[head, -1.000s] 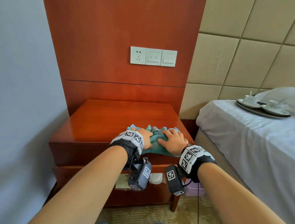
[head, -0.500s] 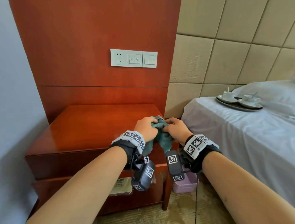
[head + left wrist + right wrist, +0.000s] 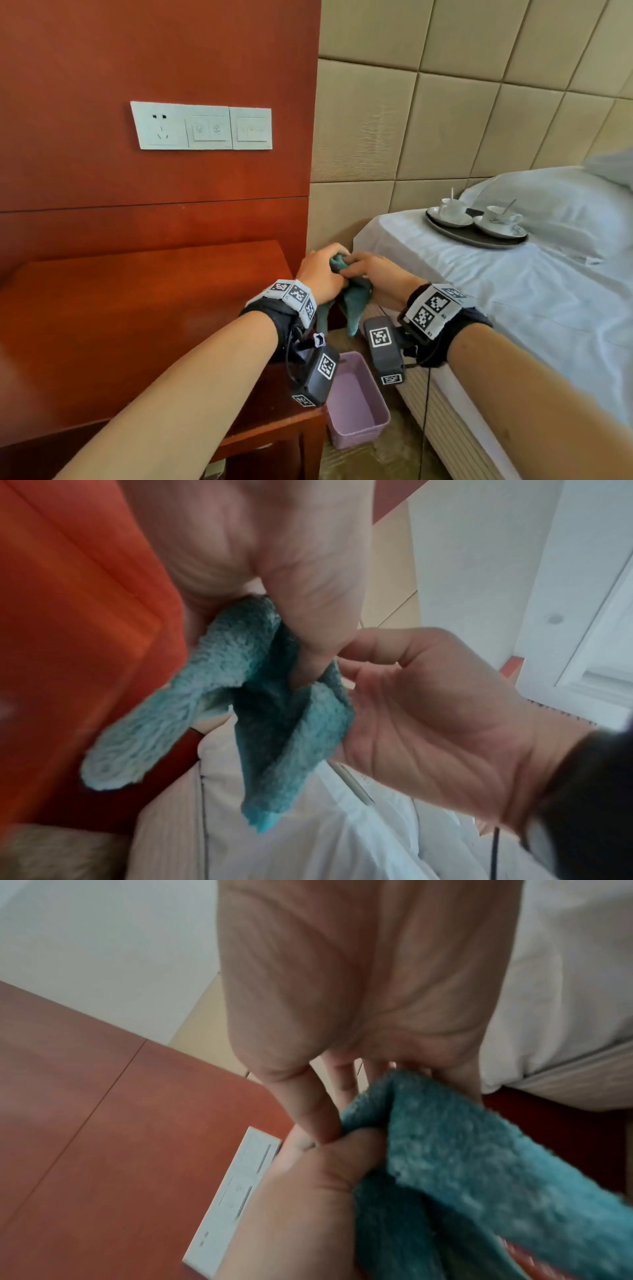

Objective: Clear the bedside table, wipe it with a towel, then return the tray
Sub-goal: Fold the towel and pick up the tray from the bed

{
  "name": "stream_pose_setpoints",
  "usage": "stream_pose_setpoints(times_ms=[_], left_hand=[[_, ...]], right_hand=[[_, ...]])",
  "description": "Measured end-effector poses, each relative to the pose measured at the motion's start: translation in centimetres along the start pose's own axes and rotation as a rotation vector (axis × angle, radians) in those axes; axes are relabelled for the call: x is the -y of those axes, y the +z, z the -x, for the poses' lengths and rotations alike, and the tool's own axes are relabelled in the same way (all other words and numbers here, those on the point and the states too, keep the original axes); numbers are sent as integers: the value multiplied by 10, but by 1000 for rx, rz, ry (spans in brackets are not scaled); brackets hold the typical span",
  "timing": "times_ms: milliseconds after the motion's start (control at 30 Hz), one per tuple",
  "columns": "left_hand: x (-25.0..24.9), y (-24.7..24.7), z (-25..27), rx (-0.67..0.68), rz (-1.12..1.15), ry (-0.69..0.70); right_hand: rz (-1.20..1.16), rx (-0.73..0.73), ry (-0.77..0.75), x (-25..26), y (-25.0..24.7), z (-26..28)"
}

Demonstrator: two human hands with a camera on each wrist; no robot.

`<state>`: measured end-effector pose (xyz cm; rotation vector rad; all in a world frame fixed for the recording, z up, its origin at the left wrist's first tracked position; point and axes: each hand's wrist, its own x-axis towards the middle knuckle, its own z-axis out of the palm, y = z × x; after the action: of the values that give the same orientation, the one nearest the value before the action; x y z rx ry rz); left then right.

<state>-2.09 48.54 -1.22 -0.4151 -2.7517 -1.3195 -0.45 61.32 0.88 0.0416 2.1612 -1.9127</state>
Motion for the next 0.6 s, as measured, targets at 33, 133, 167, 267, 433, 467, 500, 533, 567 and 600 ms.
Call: stream_pose_setpoints(times_ms=[33, 133, 167, 267, 433, 467, 500, 533, 567, 600], left_hand=[[-8, 8, -16, 5, 23, -3], [-36, 34, -70, -15, 114, -24], [-46, 44, -91, -24, 133, -35], [-72, 65, -155, -39, 134, -90], [-93, 83, -246, -8, 240, -277], [-96, 87, -259, 24, 270, -322], [-98, 93, -271, 50, 297, -367], [-101, 99, -282, 69, 307, -392], [-105, 107, -294, 96, 323, -414], [-107, 116, -304, 133, 363, -420]], right_hand=[[-4, 0, 31, 5, -16, -6], [-87, -105, 89, 18, -64, -32], [-144, -138, 84, 23, -81, -43], [-375, -250, 48, 35, -133, -77], [-607, -542, 123, 34, -228, -122], [-595, -600, 163, 29, -244, -128], [-565, -654, 209, 23, -258, -132], [-547, -695, 243, 17, -271, -136], [-513, -728, 272, 12, -283, -138], [-481, -748, 296, 9, -294, -140]])
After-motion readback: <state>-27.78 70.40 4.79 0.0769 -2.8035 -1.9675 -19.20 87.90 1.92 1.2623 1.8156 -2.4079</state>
